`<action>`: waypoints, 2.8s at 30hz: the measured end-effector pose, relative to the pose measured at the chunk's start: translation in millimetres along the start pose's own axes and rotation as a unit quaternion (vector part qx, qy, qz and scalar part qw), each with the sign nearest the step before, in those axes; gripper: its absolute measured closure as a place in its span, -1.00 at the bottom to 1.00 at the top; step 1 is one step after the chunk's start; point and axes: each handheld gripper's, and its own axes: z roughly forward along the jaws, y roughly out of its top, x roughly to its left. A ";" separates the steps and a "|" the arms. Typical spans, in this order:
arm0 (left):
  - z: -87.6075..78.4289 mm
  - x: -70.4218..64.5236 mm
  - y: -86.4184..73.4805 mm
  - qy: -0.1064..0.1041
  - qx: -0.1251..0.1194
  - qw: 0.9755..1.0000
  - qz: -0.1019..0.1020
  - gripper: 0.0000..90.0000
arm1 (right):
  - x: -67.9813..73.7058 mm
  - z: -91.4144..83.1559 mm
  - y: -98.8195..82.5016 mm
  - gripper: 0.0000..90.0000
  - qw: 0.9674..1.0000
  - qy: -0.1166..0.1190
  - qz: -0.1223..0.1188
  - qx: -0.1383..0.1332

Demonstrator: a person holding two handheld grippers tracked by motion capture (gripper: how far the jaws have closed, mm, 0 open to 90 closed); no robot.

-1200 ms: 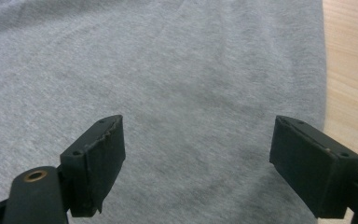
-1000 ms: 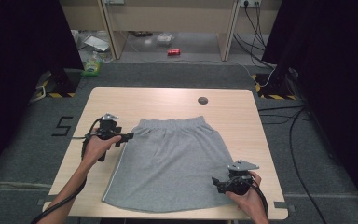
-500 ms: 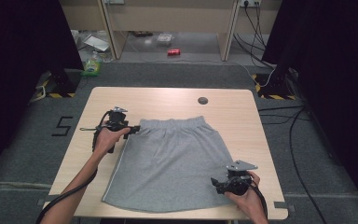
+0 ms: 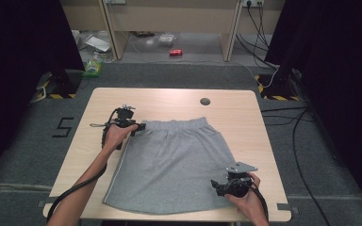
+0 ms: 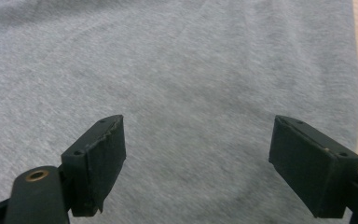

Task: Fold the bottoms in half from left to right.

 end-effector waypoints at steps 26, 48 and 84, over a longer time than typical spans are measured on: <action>20.5 -8.4 5.8 -0.004 0.026 0.999 0.023 0.61 | 78.2 40.9 37.2 -0.52 0.996 0.059 -0.055 -0.036; 21.3 -10.1 9.0 0.000 0.034 0.999 0.042 0.67 | 178.0 97.1 77.4 -0.36 0.982 0.140 -0.117 -0.042; 13.9 8.0 3.1 0.010 0.027 0.999 0.039 0.68 | 292.8 139.1 88.3 0.11 0.956 0.216 -0.200 -0.008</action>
